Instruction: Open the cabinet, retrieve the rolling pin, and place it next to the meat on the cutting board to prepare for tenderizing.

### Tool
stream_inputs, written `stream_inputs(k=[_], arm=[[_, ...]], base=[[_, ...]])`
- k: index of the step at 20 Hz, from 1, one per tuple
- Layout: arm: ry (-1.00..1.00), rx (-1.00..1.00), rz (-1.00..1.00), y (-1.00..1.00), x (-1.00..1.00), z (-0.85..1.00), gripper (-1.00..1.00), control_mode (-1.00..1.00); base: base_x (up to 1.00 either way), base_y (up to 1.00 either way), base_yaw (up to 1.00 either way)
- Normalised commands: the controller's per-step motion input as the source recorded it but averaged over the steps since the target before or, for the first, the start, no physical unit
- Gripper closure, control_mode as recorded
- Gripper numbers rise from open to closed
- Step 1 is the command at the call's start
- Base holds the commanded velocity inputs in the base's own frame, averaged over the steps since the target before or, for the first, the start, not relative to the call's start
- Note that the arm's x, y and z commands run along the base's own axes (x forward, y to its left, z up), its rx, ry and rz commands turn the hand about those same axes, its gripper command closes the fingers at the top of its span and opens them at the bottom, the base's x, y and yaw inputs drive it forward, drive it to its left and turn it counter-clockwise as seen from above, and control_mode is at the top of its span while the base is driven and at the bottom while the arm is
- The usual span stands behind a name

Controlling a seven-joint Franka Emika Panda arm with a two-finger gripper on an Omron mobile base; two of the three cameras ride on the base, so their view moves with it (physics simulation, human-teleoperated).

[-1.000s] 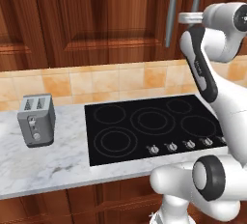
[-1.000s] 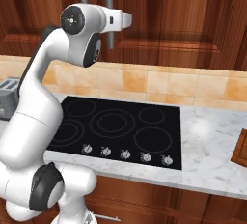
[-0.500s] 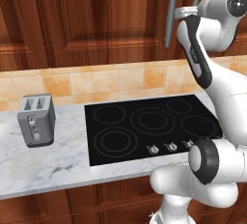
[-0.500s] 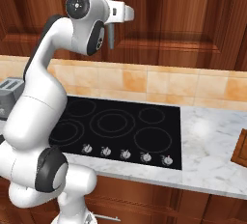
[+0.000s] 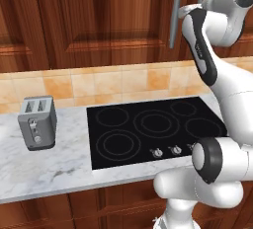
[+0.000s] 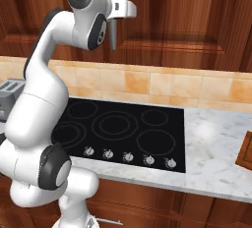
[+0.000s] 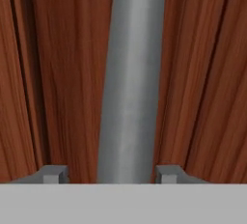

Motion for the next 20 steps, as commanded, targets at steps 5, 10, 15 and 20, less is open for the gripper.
stream_inputs(k=[5,10,15,20], arm=[[0.03,0.00,0.00,0.00,0.09,0.00,1.00,-1.00],[0.00,0.00,0.00,0.00,0.05,0.00,1.00,-1.00],[-0.01,0.00,0.00,-0.04,0.01,0.00,1.00,-1.00],[-0.02,0.00,0.00,-0.07,0.01,0.00,1.00,-1.00]], base=[[0.00,0.00,0.00],[0.00,0.00,0.00],[0.00,0.00,0.00],[0.00,0.00,0.00]])
